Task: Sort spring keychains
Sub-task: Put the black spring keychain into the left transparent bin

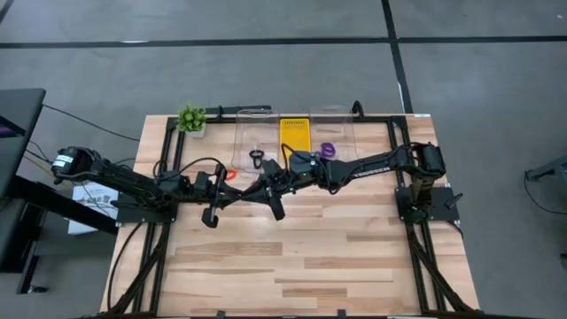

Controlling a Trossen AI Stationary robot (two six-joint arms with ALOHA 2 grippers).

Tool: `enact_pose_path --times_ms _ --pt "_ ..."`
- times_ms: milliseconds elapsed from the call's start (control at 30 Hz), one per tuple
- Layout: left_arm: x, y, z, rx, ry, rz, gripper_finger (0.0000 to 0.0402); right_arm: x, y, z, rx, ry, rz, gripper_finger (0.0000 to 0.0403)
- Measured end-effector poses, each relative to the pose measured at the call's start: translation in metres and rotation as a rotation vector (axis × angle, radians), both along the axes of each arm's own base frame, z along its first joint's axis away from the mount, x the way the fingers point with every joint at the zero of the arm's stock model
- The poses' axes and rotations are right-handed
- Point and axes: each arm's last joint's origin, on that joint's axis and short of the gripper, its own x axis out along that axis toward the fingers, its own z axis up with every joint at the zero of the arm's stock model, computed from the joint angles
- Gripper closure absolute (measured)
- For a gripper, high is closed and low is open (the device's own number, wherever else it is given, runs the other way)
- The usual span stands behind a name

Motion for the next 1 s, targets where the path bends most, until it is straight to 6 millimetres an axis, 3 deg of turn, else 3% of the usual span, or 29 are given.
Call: enact_pose_path --times_ms 567,767,1000 --pt "0.000 0.000 0.000 -0.003 0.004 0.016 0.0372 0.000 0.002 0.000 -0.007 -0.003 0.012 0.0216" --pt "0.000 0.002 -0.001 -0.015 0.008 0.060 0.0371 -0.004 -0.003 0.006 -0.002 -0.005 0.076 0.0205" --pt "0.000 0.004 -0.001 -0.033 0.012 0.145 0.0369 -0.023 -0.014 0.024 -0.066 0.055 0.130 0.0221"
